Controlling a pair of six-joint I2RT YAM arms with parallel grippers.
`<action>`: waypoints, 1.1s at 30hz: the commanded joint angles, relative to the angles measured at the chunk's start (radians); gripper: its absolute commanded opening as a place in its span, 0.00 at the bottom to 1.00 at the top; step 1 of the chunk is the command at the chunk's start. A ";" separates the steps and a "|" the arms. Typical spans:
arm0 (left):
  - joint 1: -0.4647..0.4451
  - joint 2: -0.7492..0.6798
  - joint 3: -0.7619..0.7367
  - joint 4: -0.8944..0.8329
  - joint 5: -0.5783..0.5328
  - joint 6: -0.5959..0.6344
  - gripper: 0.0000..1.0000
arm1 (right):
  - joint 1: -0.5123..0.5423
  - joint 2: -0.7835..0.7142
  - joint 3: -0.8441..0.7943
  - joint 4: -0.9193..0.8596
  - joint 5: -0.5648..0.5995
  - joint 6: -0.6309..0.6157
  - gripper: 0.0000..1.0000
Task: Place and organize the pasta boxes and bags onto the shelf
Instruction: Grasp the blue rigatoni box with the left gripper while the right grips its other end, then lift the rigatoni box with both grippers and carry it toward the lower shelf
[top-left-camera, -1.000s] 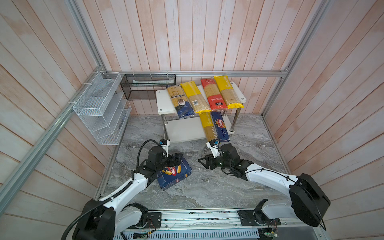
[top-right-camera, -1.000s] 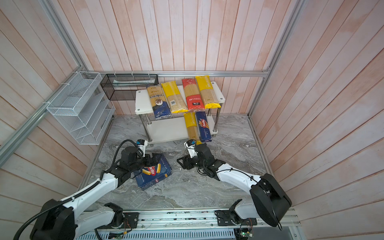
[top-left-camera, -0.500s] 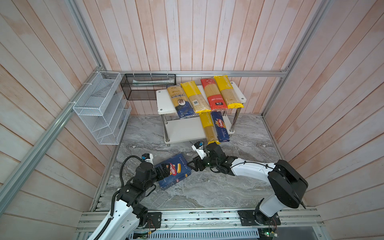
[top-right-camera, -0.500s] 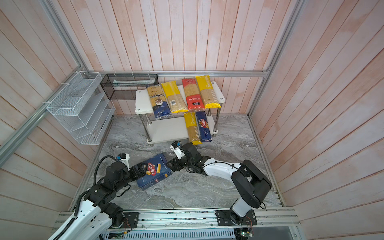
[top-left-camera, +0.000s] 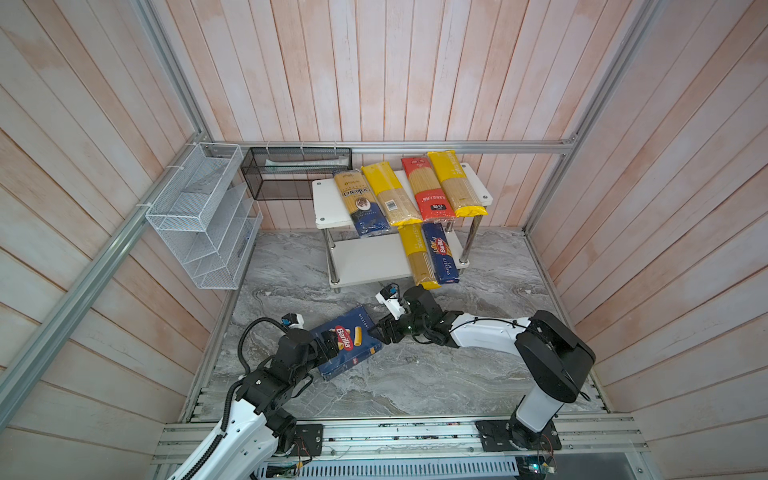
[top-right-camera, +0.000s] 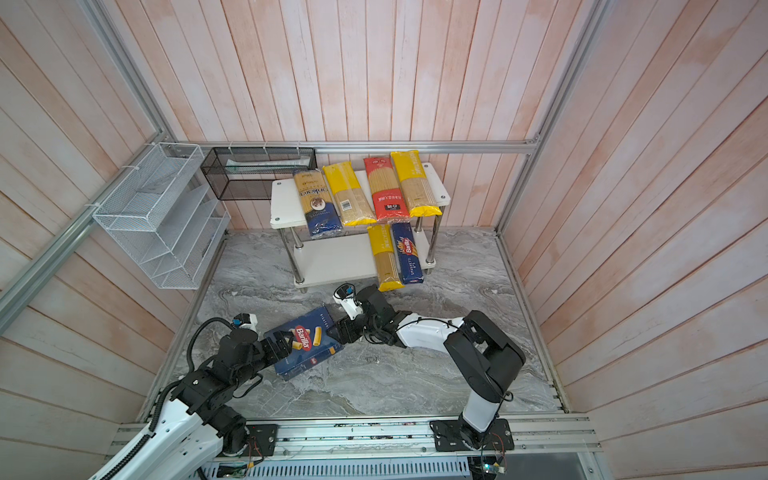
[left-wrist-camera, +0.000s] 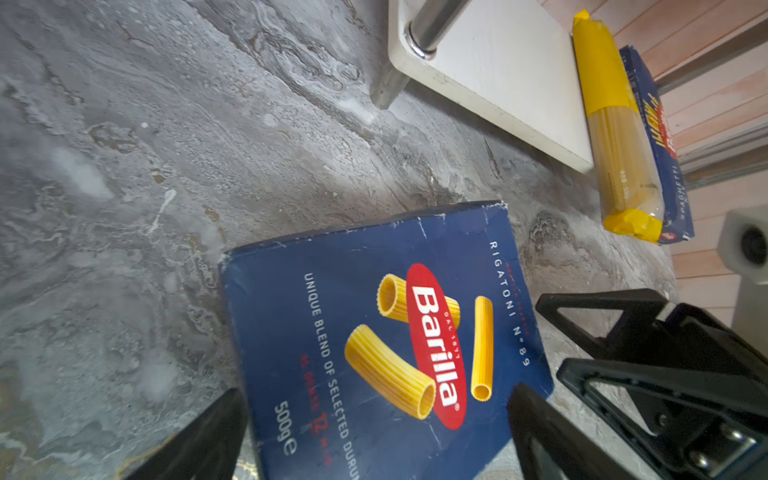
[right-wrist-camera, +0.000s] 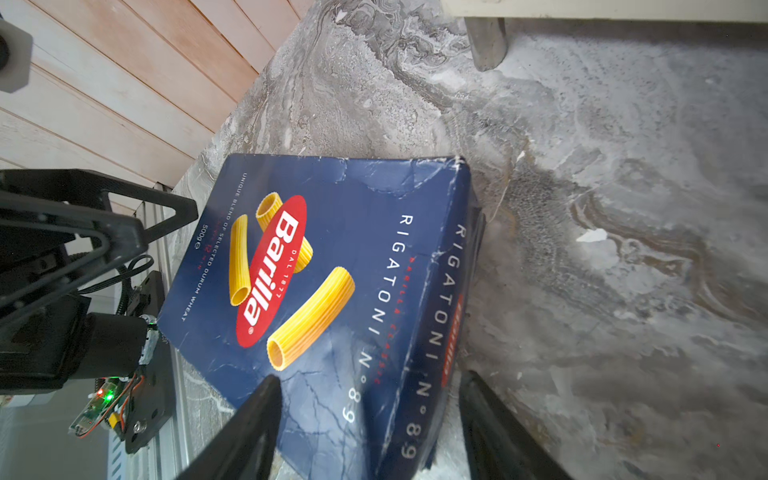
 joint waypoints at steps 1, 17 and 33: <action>-0.020 0.005 -0.009 -0.078 -0.090 -0.067 1.00 | 0.014 0.031 0.039 0.018 -0.029 -0.007 0.67; -0.081 0.068 -0.097 0.159 -0.022 -0.092 1.00 | 0.015 0.051 0.017 0.042 -0.046 -0.001 0.67; -0.104 0.142 -0.063 0.292 0.072 -0.024 1.00 | 0.044 0.095 0.037 0.059 -0.088 0.004 0.61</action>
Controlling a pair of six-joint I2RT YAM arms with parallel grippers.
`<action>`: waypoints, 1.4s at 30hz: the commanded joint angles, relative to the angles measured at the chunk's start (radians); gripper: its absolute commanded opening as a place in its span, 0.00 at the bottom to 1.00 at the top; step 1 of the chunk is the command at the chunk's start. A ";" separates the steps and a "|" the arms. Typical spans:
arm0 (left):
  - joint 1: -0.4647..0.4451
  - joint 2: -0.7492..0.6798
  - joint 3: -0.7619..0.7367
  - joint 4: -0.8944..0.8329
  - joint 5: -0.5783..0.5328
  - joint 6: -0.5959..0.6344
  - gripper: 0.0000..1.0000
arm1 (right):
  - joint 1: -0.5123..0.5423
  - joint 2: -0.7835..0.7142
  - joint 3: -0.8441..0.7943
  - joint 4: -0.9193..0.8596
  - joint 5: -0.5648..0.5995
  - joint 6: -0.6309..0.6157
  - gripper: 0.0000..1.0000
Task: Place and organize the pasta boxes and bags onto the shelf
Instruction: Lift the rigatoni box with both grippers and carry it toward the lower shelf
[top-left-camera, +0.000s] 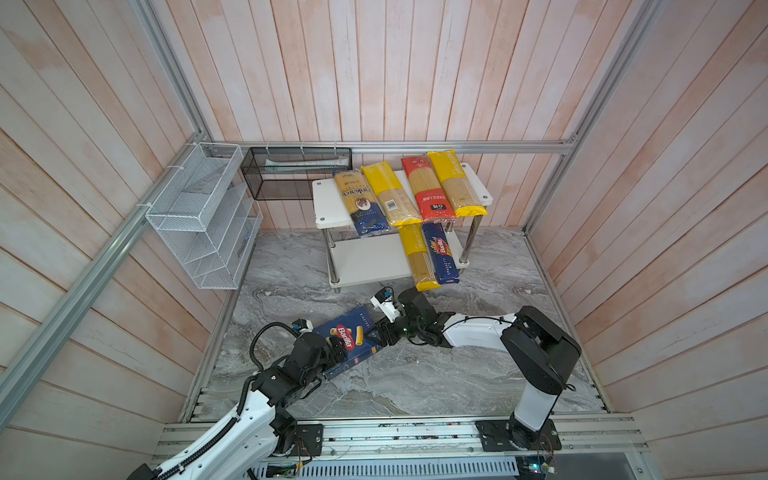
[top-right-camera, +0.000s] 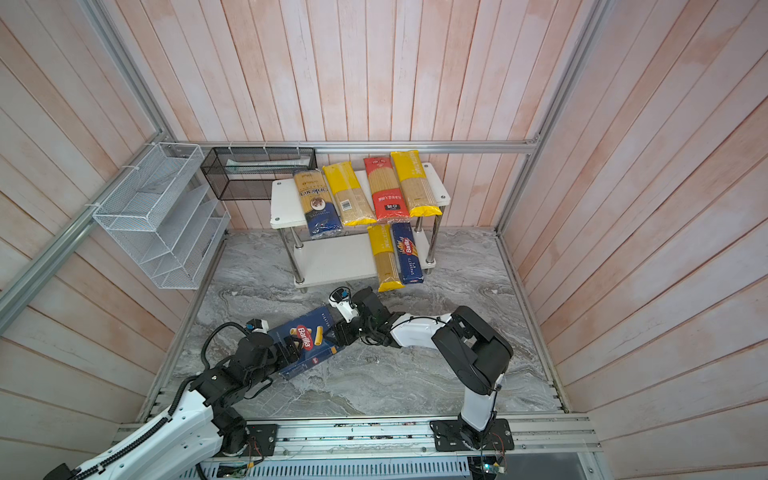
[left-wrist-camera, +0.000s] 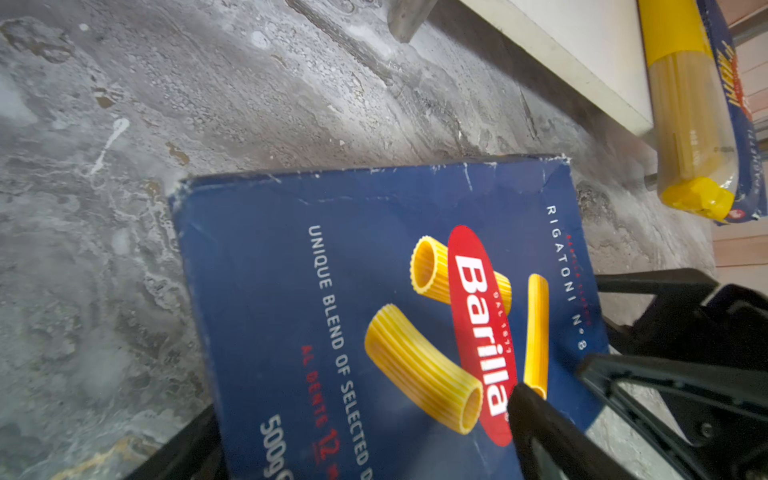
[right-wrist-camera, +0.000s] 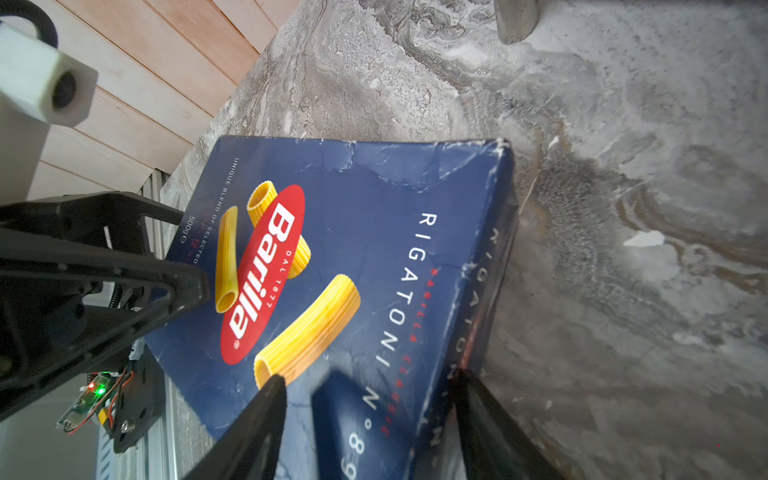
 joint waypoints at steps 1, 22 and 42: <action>-0.016 0.013 0.027 0.150 0.084 0.044 1.00 | 0.034 0.021 0.019 0.034 -0.079 0.011 0.60; -0.075 0.202 0.166 0.378 0.112 0.258 1.00 | 0.046 -0.120 -0.047 0.172 -0.090 0.050 0.54; -0.076 0.339 0.258 0.640 0.146 0.304 1.00 | 0.042 -0.245 -0.079 0.207 0.039 0.042 0.54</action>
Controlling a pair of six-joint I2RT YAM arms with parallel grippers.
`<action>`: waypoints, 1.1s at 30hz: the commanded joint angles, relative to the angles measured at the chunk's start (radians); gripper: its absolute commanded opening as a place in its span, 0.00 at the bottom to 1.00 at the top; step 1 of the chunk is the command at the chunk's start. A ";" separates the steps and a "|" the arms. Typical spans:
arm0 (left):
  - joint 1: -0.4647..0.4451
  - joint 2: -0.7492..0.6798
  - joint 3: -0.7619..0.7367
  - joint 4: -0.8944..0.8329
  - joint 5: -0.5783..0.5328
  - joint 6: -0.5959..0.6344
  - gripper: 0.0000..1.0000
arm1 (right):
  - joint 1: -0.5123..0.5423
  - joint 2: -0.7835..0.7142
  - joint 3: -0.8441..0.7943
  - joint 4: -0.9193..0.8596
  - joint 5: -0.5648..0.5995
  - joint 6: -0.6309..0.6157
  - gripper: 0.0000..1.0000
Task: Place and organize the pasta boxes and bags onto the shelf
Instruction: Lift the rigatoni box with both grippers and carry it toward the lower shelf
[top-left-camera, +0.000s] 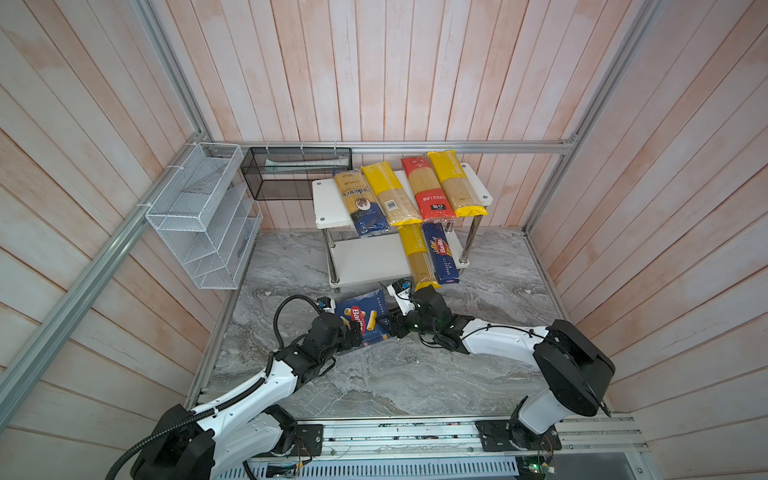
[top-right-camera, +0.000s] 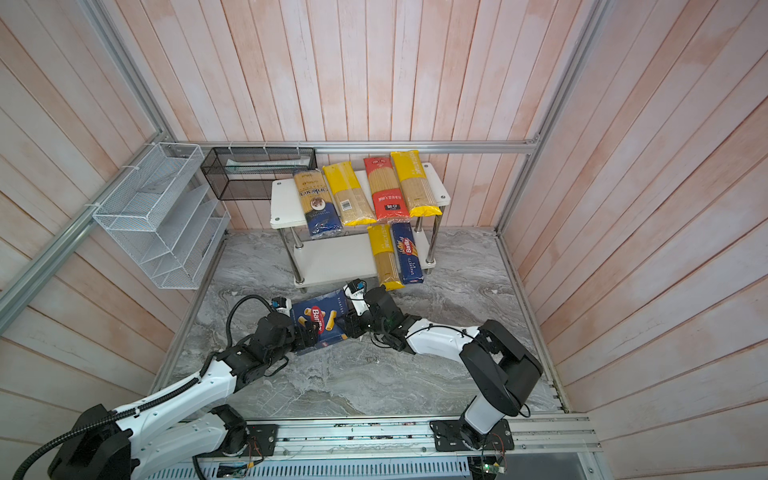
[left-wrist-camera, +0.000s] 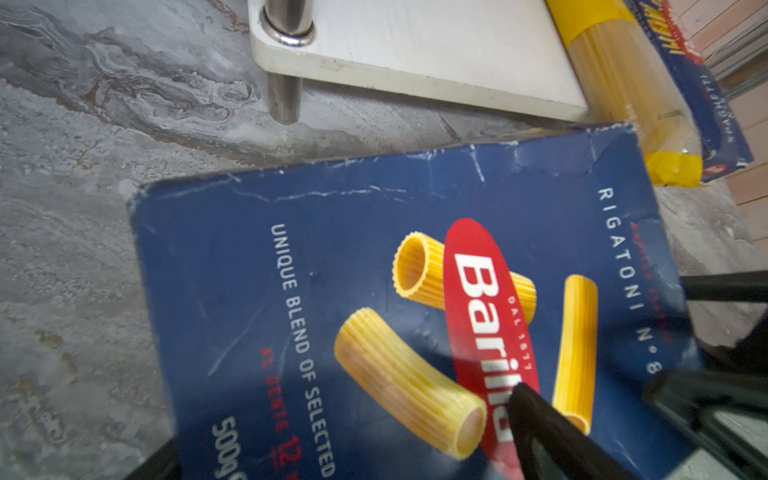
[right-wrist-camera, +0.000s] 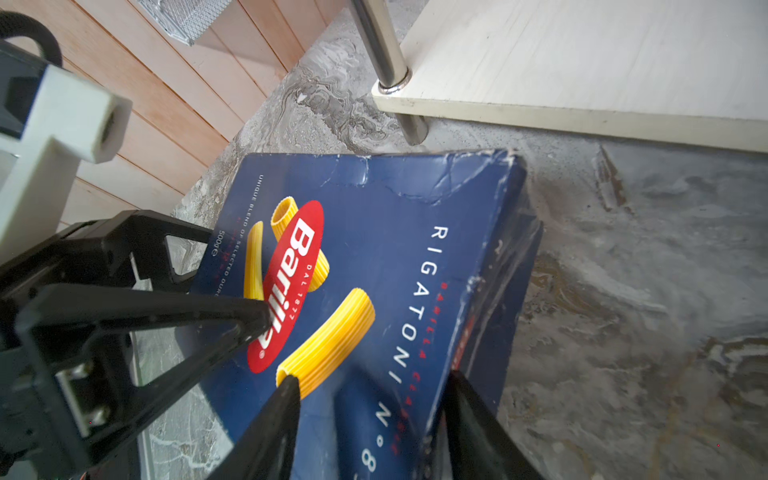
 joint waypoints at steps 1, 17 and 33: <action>-0.038 0.018 0.132 0.352 0.180 0.059 1.00 | 0.056 -0.045 0.026 0.162 -0.164 -0.019 0.54; -0.038 0.180 0.289 0.354 0.166 0.156 1.00 | -0.009 -0.072 0.088 0.142 -0.085 -0.005 0.54; 0.013 0.344 0.432 0.368 0.207 0.209 1.00 | -0.082 0.028 0.238 0.142 -0.136 -0.018 0.54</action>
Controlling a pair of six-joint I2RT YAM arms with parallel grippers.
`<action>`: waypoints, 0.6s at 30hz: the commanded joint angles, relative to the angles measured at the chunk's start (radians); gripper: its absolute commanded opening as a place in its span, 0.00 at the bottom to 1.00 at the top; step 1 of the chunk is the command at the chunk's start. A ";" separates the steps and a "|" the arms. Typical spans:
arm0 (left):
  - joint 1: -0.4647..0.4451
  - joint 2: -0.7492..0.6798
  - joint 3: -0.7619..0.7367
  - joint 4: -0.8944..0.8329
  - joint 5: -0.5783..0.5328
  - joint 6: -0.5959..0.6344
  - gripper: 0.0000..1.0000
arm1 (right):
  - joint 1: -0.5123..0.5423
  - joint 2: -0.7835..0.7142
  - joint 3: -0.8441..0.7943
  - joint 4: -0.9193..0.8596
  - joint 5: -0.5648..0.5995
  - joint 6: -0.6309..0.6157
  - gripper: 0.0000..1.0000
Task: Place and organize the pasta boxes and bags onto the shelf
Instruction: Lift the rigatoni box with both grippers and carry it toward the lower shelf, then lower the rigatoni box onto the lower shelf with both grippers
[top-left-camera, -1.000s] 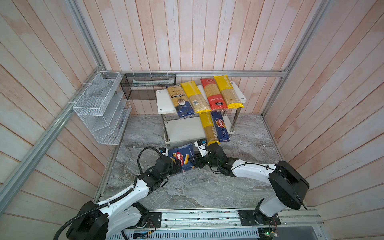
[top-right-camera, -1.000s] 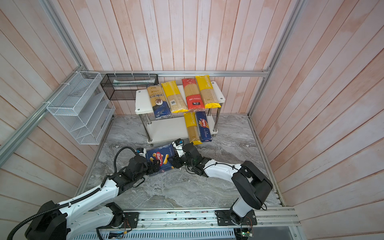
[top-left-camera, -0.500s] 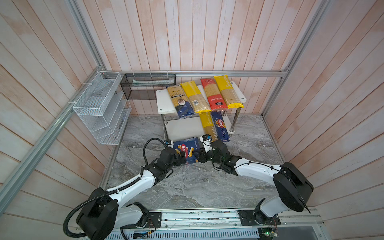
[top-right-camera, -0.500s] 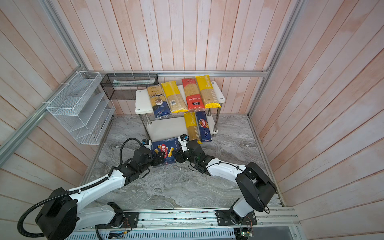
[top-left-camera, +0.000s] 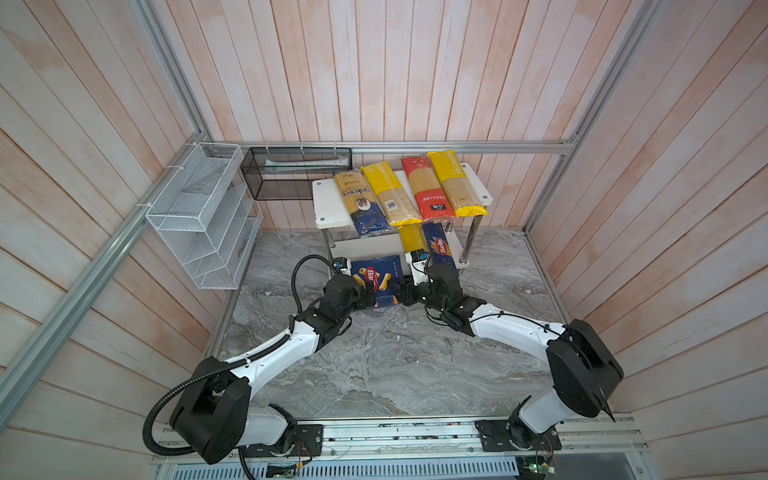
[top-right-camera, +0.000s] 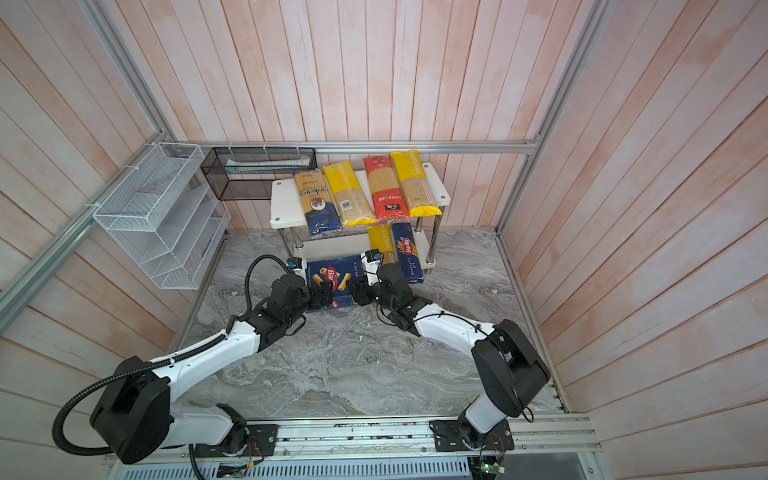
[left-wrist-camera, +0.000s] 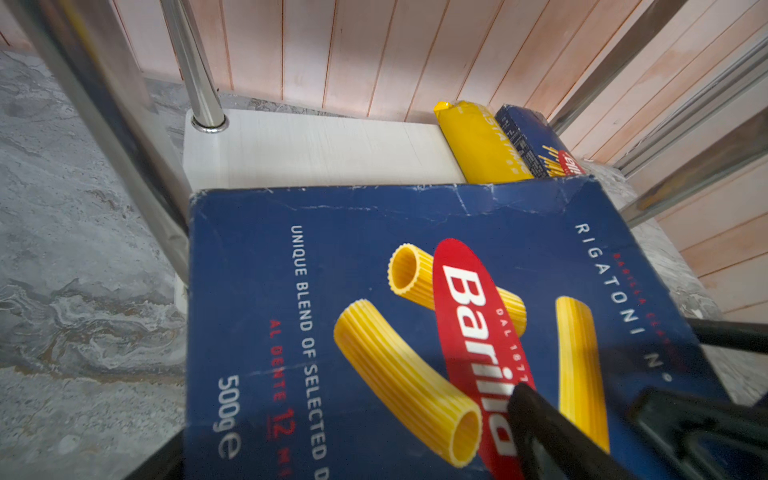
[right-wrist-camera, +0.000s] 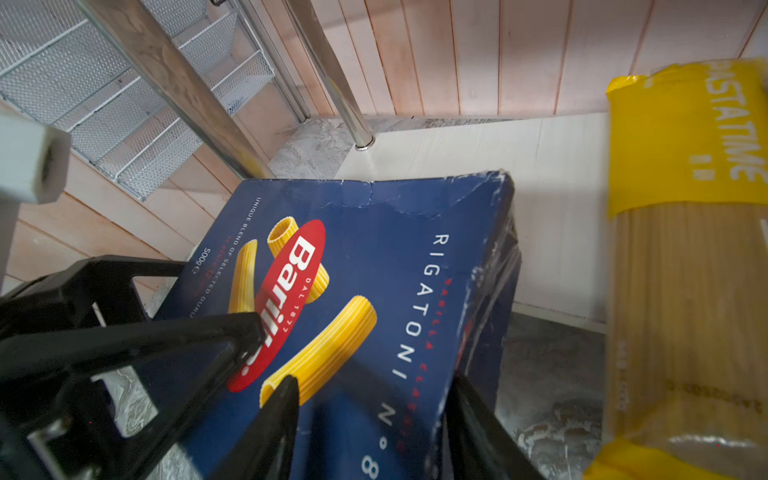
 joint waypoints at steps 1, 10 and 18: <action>-0.034 0.026 0.089 0.215 0.251 0.037 1.00 | 0.047 0.031 0.090 0.148 -0.270 -0.012 0.54; -0.009 0.108 0.186 0.205 0.287 0.069 1.00 | -0.004 0.066 0.113 0.170 -0.302 0.000 0.54; 0.013 0.181 0.241 0.196 0.301 0.076 1.00 | -0.035 0.118 0.156 0.168 -0.327 0.000 0.54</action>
